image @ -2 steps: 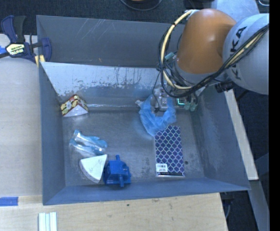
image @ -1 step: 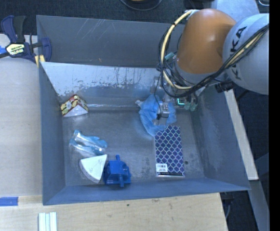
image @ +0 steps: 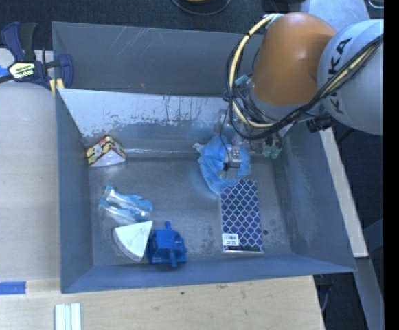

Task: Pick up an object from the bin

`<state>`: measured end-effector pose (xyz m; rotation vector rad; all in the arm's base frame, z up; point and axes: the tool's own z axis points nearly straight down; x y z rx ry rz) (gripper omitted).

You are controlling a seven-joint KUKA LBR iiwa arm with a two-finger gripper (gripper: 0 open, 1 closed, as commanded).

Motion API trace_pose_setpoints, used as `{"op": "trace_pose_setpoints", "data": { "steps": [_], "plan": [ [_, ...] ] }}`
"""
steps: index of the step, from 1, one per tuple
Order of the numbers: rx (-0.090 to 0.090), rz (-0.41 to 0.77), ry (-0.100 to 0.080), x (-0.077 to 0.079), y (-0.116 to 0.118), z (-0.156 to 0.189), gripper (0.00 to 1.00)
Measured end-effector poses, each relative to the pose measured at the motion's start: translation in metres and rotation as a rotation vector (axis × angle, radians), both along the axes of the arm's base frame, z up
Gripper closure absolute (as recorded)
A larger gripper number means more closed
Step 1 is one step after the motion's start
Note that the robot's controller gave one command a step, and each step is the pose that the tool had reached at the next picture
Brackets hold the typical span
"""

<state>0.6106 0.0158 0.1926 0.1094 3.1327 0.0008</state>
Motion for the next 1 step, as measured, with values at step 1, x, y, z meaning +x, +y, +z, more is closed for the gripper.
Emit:
{"op": "trace_pose_setpoints", "data": {
  "steps": [1],
  "plan": [
    [-0.001, -0.009, 0.003, 0.0156, -0.0238, -0.0520, 0.00]
  ]
}}
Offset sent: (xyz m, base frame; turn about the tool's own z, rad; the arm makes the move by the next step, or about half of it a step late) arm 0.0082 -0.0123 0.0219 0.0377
